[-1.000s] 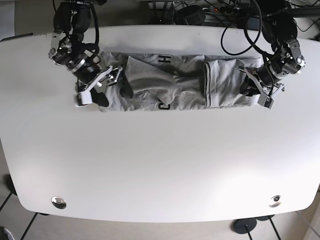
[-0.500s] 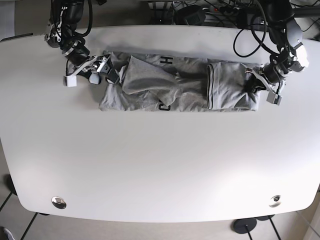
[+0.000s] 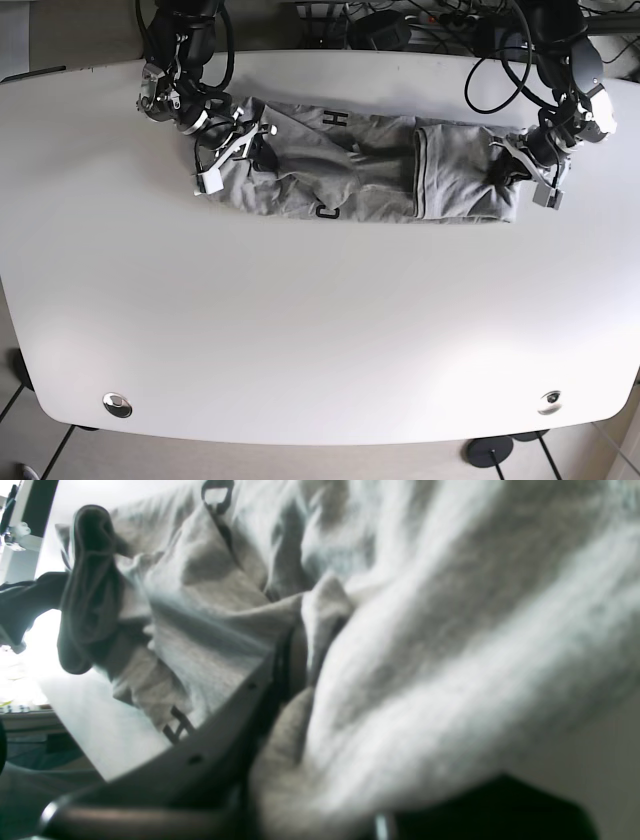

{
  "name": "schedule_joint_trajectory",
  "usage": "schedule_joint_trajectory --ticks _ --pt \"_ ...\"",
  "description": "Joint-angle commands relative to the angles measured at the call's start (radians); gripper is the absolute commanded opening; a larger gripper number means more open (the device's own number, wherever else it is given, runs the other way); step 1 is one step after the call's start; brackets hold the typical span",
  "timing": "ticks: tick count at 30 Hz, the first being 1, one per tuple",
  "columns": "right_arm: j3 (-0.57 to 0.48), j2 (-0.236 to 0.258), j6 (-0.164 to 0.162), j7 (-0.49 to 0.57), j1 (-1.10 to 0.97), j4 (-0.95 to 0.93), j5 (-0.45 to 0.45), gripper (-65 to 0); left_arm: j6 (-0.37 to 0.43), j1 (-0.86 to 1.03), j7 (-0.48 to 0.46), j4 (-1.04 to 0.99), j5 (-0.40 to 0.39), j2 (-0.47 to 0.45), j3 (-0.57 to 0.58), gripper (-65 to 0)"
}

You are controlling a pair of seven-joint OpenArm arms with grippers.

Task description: Fold the T-shirt properly

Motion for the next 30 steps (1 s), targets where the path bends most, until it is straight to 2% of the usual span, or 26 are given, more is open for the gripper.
schedule_joint_trajectory --ticks 1,2,3,5,7,10,13,15,17,19,23,26,28,30 --pt "-0.003 0.006 -0.044 0.021 -0.002 0.119 0.019 -63.1 0.009 0.0 0.04 0.0 0.046 0.005 0.005 -62.8" --pt "-0.011 0.006 -0.087 0.021 -0.029 0.202 0.019 -63.1 0.009 0.0 0.04 0.0 0.049 0.022 0.025 -62.8" --pt "-0.026 0.006 -0.108 0.021 -0.041 0.256 0.019 -62.9 0.009 -0.002 0.038 0.0 0.062 0.029 0.046 -62.8" --pt "-0.078 0.035 -0.142 0.019 -0.056 0.343 0.02 -62.9 0.009 -0.003 0.037 0.0 0.101 0.048 0.088 -62.8" --pt "-0.17 0.077 -0.191 -0.001 -0.062 0.407 0.026 -62.9 0.009 -0.003 0.009 0.003 0.151 0.12 0.103 -62.8" --pt "-0.296 0.088 -0.231 -0.005 -0.056 0.455 0.026 -62.9 0.009 -0.003 -0.026 0.0 0.24 0.192 0.105 -62.8" --pt "-0.43 0.081 -0.234 0.001 -0.002 0.45 0.028 -62.9 0.009 -0.003 -0.026 0.0 0.299 0.258 0.106 -62.8" --pt "-0.479 0.042 -0.236 0.001 0.048 0.441 0.017 -62.9 0.009 -0.003 -0.026 0.0 0.312 0.273 0.106 -62.8" --pt "-0.488 0.012 -0.236 0.001 0.094 0.391 0.017 -62.9 0.009 -0.003 -0.026 0.0 0.312 0.273 0.106 -62.8" --pt "-0.491 0.006 -0.236 0.004 0.142 0.306 0.017 -62.9 0.009 -0.003 -0.026 0.0 0.311 0.272 0.106 -62.8" --pt "-0.491 0.022 -0.236 0.119 0.22 0.084 0.017 -62.5 0.009 -0.003 -0.026 0.0 0.308 0.266 0.106 -62.8" --pt "-0.493 0.035 -0.236 0.125 0.241 0.035 0.017 -61.4 0.009 -0.005 -0.026 0.0 0.308 0.269 0.106 -62.8" --pt "-0.494 0.035 -0.243 0.125 0.241 0.032 0.017 -51.8 0.009 -0.008 -0.026 0.0 0.308 0.27 0.106 -62.8" --pt "-0.522 0.035 -0.292 0.125 0.255 0.032 0.016 -36.1 0.009 -0.019 -0.026 0.0 0.308 0.27 0.106 -62.8"
